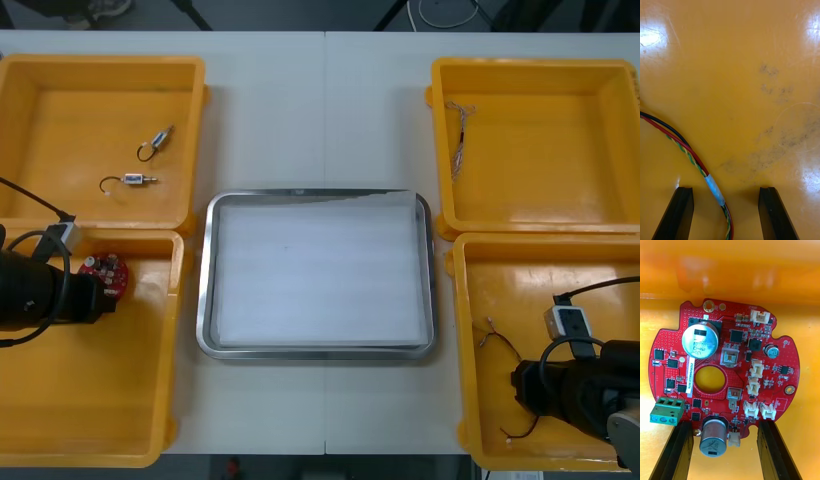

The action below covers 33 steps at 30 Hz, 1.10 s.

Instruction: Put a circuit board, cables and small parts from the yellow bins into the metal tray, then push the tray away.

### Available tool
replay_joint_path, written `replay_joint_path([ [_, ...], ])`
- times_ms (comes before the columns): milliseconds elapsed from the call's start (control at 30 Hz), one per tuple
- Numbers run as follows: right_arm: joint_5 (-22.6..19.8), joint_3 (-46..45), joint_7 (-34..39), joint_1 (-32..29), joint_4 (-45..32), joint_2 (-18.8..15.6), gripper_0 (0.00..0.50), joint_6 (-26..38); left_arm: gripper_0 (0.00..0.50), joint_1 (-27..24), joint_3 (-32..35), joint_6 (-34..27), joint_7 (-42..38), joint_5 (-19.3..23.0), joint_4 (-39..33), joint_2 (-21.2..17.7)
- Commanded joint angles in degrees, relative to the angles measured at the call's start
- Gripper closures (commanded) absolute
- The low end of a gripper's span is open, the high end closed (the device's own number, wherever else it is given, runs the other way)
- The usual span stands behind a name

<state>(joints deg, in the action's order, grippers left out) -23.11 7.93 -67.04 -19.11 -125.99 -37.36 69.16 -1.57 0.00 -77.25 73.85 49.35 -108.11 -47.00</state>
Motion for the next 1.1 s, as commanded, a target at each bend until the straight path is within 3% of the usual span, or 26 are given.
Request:
replay_joint_path([
  [33, 0.17, 2.71, -1.25, -2.87, -0.05, -1.49, 0.000, 0.18, 0.266, 1.83, -0.70, 0.78, -4.15, -0.84, -0.26, 0.06],
  [67, 0.26, 2.71, -1.33, -2.87, 0.04, -1.49, 0.000, 0.18, 0.497, 1.83, -0.70, 0.78, -4.15, -0.84, -0.26, 0.06],
  [167, 0.70, 2.79, -1.42, -2.78, 0.04, -1.49, 0.000, 0.01, 0.500, 1.83, -0.70, 0.78, -4.24, -0.84, -0.35, 0.06],
  [200, 0.79, 2.79, -1.42, -2.78, 0.04, -1.40, 0.039, 0.01, 0.500, 1.83, -0.70, 0.78, -4.24, -0.84, -0.35, 0.06],
  [267, 0.70, 2.88, -1.42, -2.69, 0.04, -1.40, 0.376, -0.17, 0.500, 1.83, -0.52, 0.78, -4.24, -0.57, -0.35, 0.06],
  [333, 0.70, 2.79, -1.42, -2.78, -0.05, -1.49, 0.500, -0.17, 0.500, 1.83, -0.17, 0.78, -4.15, -0.40, -0.35, 0.06],
  [533, 2.99, 2.62, -1.33, -2.60, -1.98, -1.49, 0.500, -0.52, 0.500, 1.83, 1.76, -0.97, -3.89, -0.31, -1.76, 0.06],
  [700, 2.11, -0.55, -0.98, -1.72, -7.17, -1.49, 0.500, 4.84, 0.500, 1.83, 5.28, -6.69, -4.33, 0.04, -6.06, 0.06],
  [1100, -11.78, -15.75, -0.89, 4.34, -21.76, -1.84, 0.500, 26.99, 0.499, -0.63, 13.89, -22.95, -6.88, 2.15, -17.84, 0.06],
])
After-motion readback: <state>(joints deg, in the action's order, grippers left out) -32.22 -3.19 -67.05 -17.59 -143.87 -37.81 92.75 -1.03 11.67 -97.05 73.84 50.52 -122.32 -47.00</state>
